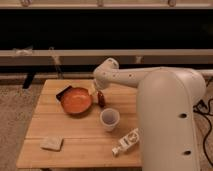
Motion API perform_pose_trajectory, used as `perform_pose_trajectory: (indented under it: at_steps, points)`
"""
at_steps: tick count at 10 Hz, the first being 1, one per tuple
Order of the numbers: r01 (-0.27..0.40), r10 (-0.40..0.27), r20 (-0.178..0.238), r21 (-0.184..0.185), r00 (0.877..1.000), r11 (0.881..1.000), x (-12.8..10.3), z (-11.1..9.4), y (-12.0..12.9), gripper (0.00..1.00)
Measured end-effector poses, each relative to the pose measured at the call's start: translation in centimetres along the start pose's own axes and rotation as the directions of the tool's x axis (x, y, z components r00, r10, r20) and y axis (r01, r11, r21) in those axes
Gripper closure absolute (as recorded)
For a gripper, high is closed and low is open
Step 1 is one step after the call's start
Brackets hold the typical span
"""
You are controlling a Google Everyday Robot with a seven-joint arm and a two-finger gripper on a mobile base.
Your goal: Stand the bottle upright
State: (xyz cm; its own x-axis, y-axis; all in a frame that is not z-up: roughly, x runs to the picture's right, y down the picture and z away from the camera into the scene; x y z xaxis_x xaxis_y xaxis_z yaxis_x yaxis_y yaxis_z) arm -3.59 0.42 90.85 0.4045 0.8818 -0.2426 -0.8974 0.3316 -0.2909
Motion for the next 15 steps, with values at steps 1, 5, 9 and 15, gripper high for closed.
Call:
perform_pose_trajectory:
  at_steps: [1, 5, 9, 15]
  points:
    - [0.0, 0.0, 0.0, 0.0, 1.0, 1.0, 0.0, 0.0, 0.0, 0.2]
    - [0.0, 0.0, 0.0, 0.0, 1.0, 1.0, 0.0, 0.0, 0.0, 0.2]
    - [0.0, 0.0, 0.0, 0.0, 1.0, 1.0, 0.0, 0.0, 0.0, 0.2]
    - [0.0, 0.0, 0.022, 0.005, 1.0, 1.0, 2.0, -2.2, -1.4, 0.2]
